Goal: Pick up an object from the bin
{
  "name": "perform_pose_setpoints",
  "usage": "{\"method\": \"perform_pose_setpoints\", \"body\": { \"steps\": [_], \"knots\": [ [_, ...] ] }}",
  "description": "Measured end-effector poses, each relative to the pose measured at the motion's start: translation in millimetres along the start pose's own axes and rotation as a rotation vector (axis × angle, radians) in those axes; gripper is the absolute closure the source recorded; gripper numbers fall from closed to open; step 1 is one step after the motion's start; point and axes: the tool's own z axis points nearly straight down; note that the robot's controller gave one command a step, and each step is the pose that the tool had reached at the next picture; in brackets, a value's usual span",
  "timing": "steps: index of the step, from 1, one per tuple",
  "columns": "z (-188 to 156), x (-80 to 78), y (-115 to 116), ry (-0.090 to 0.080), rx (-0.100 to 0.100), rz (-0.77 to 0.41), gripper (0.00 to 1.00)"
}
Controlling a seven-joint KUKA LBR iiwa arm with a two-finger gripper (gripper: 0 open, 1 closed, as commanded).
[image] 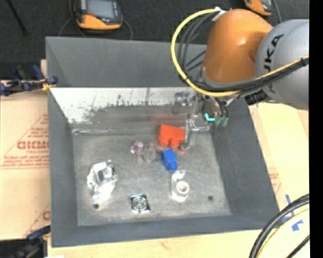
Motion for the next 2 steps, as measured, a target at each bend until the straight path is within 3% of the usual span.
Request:
{"method": "perform_pose_setpoints", "body": {
  "steps": [1, 2],
  "knots": [
    [119, -22.5, -17, 0.0, 0.001, -0.033, 0.0],
    [159, -33.4, -54, -0.021, 0.003, -0.231, 0.0]
  ]
}}
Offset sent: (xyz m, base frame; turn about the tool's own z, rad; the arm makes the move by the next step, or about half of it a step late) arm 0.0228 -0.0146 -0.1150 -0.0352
